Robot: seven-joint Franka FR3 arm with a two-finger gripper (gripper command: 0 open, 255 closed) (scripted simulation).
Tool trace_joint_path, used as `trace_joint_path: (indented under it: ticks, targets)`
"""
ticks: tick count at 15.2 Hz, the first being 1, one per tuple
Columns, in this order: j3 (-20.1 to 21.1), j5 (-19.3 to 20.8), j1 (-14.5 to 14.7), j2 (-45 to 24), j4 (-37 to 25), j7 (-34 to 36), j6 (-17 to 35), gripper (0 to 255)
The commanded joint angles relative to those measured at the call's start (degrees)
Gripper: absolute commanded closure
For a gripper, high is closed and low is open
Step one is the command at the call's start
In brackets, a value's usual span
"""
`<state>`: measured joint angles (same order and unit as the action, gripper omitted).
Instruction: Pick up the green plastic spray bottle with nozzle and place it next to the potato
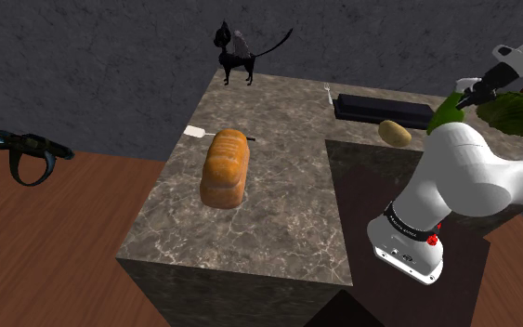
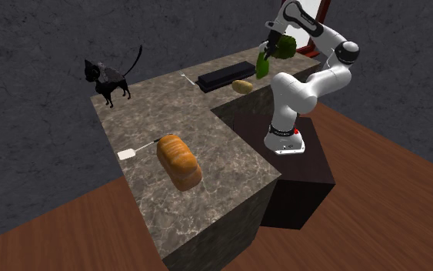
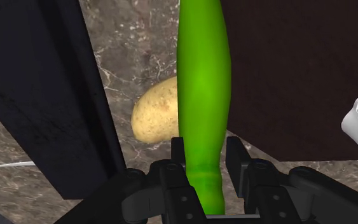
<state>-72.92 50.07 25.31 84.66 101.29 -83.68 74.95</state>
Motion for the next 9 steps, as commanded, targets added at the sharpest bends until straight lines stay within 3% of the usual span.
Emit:
trace_joint_path:
  ticks: [1,9]
  targets:
    - [-0.9,0.9,-0.3,0.7,0.6,-0.4,0.7,255]
    - [-4.2,4.1,-1.6,3.4,3.5,-1.4,3.5,255]
